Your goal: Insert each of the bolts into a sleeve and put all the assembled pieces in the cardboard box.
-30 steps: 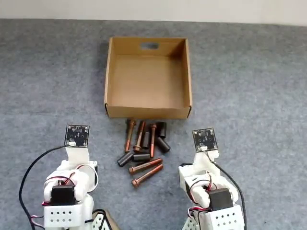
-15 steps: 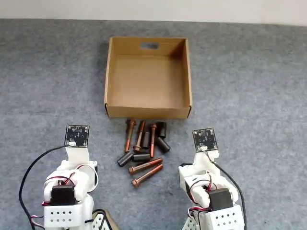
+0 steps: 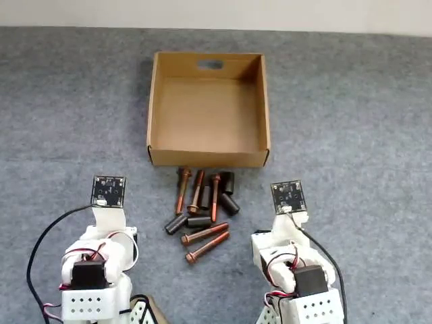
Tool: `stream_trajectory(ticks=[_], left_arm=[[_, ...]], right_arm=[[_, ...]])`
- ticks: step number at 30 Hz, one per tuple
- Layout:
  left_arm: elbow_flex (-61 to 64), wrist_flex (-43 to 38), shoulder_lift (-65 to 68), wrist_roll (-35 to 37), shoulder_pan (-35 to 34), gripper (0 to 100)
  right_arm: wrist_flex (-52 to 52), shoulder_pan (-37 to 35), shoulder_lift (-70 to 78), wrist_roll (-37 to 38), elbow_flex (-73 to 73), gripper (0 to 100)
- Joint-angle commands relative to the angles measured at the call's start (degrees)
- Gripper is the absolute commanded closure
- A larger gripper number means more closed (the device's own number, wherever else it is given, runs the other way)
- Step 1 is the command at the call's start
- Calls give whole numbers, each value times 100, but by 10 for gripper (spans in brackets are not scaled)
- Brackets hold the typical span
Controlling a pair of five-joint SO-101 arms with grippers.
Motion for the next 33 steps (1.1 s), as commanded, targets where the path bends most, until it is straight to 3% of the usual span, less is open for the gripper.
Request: stream_trajectory(ticks=[1, 24, 33], left_arm=[[84, 26, -75, 44, -66, 993], [84, 26, -75, 44, -66, 993], [84, 26, -75, 44, -66, 993]], right_arm=[[40, 57, -22, 44, 673, 993], [-13, 31, -22, 53, 673, 993], [-13, -1156, -22, 35, 673, 993]])
